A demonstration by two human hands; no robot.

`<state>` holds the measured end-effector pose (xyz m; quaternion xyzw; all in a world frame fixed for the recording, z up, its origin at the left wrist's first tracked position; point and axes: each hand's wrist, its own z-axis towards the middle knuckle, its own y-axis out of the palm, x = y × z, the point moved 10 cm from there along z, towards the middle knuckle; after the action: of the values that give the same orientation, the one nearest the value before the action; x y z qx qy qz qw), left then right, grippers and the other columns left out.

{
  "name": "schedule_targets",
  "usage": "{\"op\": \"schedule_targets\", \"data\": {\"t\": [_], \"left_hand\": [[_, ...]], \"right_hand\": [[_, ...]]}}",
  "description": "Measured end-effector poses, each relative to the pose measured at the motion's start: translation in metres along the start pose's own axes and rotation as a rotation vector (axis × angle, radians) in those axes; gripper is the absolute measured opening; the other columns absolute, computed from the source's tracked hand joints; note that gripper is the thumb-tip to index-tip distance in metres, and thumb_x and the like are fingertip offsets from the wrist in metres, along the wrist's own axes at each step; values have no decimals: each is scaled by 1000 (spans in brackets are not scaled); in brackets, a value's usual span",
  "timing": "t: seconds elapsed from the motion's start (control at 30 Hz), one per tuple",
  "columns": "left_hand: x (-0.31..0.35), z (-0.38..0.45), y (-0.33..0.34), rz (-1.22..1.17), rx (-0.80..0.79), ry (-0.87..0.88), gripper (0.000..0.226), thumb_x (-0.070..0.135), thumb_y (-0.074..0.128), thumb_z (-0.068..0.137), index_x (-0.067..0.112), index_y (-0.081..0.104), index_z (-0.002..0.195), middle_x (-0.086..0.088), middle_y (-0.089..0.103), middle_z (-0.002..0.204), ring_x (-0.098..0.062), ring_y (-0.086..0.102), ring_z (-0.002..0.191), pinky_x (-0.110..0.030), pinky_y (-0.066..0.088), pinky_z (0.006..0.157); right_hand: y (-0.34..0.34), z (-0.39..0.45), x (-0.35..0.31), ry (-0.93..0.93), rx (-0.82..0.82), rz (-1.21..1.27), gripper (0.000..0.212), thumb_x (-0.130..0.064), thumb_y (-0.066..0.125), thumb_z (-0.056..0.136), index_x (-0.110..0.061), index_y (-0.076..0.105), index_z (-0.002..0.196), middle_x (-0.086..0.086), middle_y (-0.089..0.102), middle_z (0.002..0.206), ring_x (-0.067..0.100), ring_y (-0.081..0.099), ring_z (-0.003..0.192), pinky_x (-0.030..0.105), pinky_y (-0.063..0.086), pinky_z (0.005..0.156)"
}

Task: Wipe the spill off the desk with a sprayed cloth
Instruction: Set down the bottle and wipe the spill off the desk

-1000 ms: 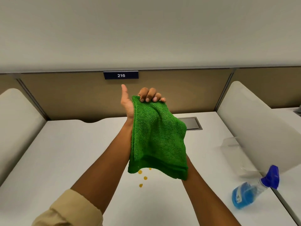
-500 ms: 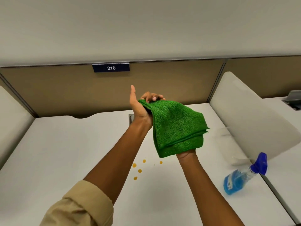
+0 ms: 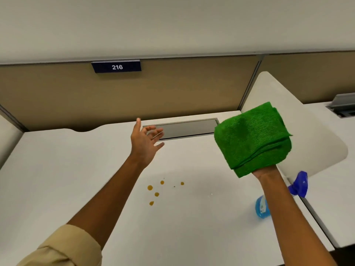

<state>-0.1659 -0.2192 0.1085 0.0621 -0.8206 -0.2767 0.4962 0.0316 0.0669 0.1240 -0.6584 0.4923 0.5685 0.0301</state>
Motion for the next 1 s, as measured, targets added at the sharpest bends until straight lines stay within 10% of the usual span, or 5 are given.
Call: {"op": "schedule_targets", "data": {"t": [0.07, 0.17, 0.37, 0.63, 1.0], "left_hand": [[-3, 3, -29, 45, 75, 11, 56, 66, 33, 99, 15, 57, 99, -15, 65, 121, -34, 56, 129, -59, 34, 115], [-7, 6, -68, 177, 171, 30, 54, 62, 30, 102, 16, 58, 109, -12, 64, 129, -31, 53, 132, -57, 32, 117], [-32, -1, -140, 575, 246, 65, 55, 52, 28, 106, 16, 49, 141, -6, 50, 149, -26, 39, 144, -52, 25, 119], [-70, -22, -231, 802, 341, 11, 39, 48, 38, 106, 24, 53, 134, 4, 53, 142, -18, 41, 141, -32, 26, 111], [-126, -28, -324, 1660, 271, 11, 84, 74, 31, 95, 23, 21, 161, -5, 6, 171, -27, 4, 158, -57, 12, 122]], "right_hand": [[4, 3, -4, -114, -66, -352, 55, -17, 27, 106, -35, 71, 78, -14, 70, 79, 0, 65, 73, 10, 53, 59], [-2, 25, 43, -123, -215, -930, 54, -65, 50, 87, -31, 55, 129, -1, 58, 134, 16, 55, 118, 33, 45, 104], [-94, 50, 207, 173, -367, -1587, 85, -82, 28, 80, -30, 36, 147, -2, 19, 162, 22, 18, 149, 48, 19, 120], [-108, 82, 215, -125, -158, -1840, 60, -40, 52, 95, -20, 33, 148, 11, 27, 158, 32, 24, 146, 55, 26, 115], [-108, 134, 220, -207, -102, -1955, 85, -77, 26, 83, -30, 12, 153, 5, 5, 164, 35, 6, 150, 63, 10, 116]]}}
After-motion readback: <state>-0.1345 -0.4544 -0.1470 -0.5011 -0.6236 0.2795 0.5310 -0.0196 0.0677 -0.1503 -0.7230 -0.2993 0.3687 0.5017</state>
